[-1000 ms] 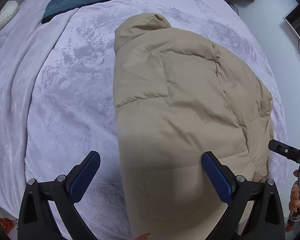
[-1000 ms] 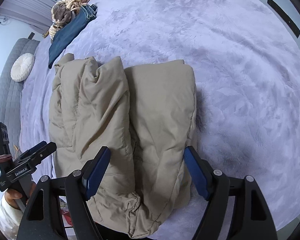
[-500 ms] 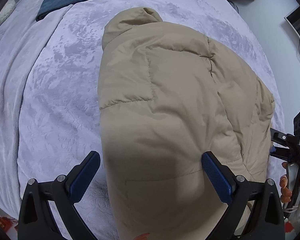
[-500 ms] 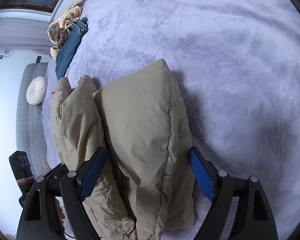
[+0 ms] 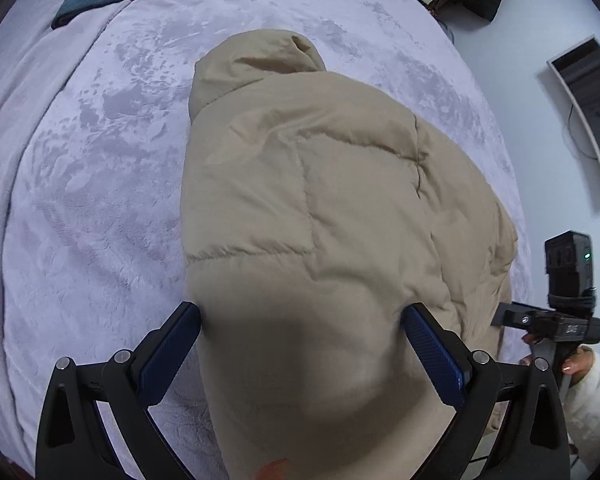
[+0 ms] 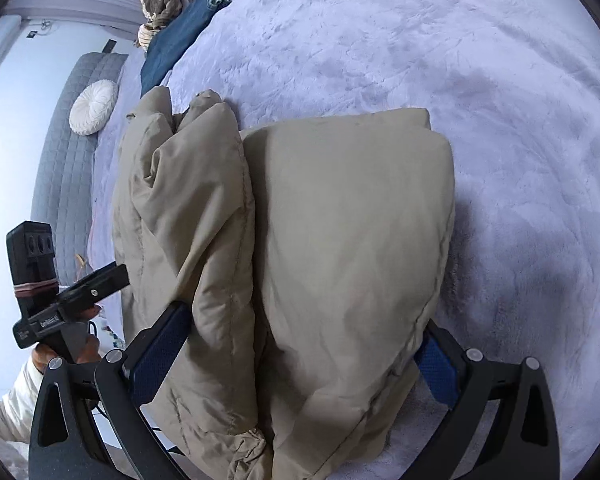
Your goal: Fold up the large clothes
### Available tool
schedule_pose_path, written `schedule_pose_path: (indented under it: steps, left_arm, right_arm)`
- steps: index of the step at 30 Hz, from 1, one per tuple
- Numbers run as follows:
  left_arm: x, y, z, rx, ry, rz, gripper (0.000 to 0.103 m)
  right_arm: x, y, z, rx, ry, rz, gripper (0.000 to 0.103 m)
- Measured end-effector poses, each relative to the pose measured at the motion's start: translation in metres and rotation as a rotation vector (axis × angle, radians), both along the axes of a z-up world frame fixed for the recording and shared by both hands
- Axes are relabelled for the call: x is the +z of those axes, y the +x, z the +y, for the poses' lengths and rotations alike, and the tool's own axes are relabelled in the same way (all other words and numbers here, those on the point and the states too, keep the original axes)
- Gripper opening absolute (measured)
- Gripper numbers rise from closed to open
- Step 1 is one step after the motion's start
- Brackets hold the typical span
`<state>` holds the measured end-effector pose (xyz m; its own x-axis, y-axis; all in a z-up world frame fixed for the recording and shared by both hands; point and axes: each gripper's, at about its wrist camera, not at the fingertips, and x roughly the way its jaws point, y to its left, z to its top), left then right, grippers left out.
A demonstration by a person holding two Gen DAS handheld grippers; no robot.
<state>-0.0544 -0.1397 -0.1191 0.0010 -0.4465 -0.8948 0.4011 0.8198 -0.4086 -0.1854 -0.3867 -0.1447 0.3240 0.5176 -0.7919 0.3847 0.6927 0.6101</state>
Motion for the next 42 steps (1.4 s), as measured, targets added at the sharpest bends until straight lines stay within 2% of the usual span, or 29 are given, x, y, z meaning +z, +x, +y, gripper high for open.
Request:
schedule_pose_path:
  steps: [4,8,13,16,20,23,26,27,29,33,35,39,42]
  left_arm:
    - [-0.029,0.031,0.024,0.067,-0.153,0.142,0.102]
    - [-0.055,0.045,0.027,0.049,-0.265,0.254,0.102]
    - [-0.085,0.053,0.027,0.026,-0.4,0.373,0.102]
    - [-0.097,0.054,0.023,0.026,-0.446,0.414,0.102]
    - [-0.097,0.049,0.01,0.01,-0.417,0.388,0.102]
    - [-0.087,0.044,0.0,-0.012,-0.356,0.343,0.102]
    - [-0.081,0.039,-0.005,-0.05,-0.318,0.316,0.102]
    - [-0.083,0.039,-0.007,-0.059,-0.313,0.315,0.102]
    - [-0.09,0.041,-0.011,-0.057,-0.32,0.341,0.103]
    - [-0.106,0.046,-0.015,-0.026,-0.361,0.413,0.103]
    - [-0.108,0.051,-0.012,-0.019,-0.363,0.42,0.103]
    - [-0.094,0.048,-0.024,-0.019,-0.315,0.361,0.102]
    - [-0.076,0.045,-0.029,-0.022,-0.289,0.298,0.09]
  right_arm:
    - [-0.011,0.007,-0.007,0.007,-0.008,0.02,0.103]
    - [-0.025,0.013,-0.012,0.037,0.028,0.026,0.103]
    - [-0.045,0.022,-0.018,0.035,0.124,0.03,0.103]
    - [-0.056,0.029,-0.02,0.018,0.203,0.022,0.103]
    - [-0.063,0.04,-0.018,0.017,0.275,0.0,0.103]
    - [-0.066,0.046,-0.012,0.024,0.234,0.015,0.103]
    - [-0.052,0.043,-0.008,0.066,0.131,0.019,0.103]
    - [-0.047,0.04,-0.006,0.096,0.093,0.018,0.103]
    - [-0.048,0.035,-0.006,0.126,0.08,0.031,0.103]
    - [-0.068,0.042,-0.01,0.103,0.17,0.037,0.103]
    - [-0.076,0.05,-0.009,0.093,0.219,0.021,0.103]
    - [-0.079,0.059,-0.008,0.038,0.257,-0.005,0.103]
    - [-0.076,0.061,-0.004,-0.018,0.282,-0.005,0.1]
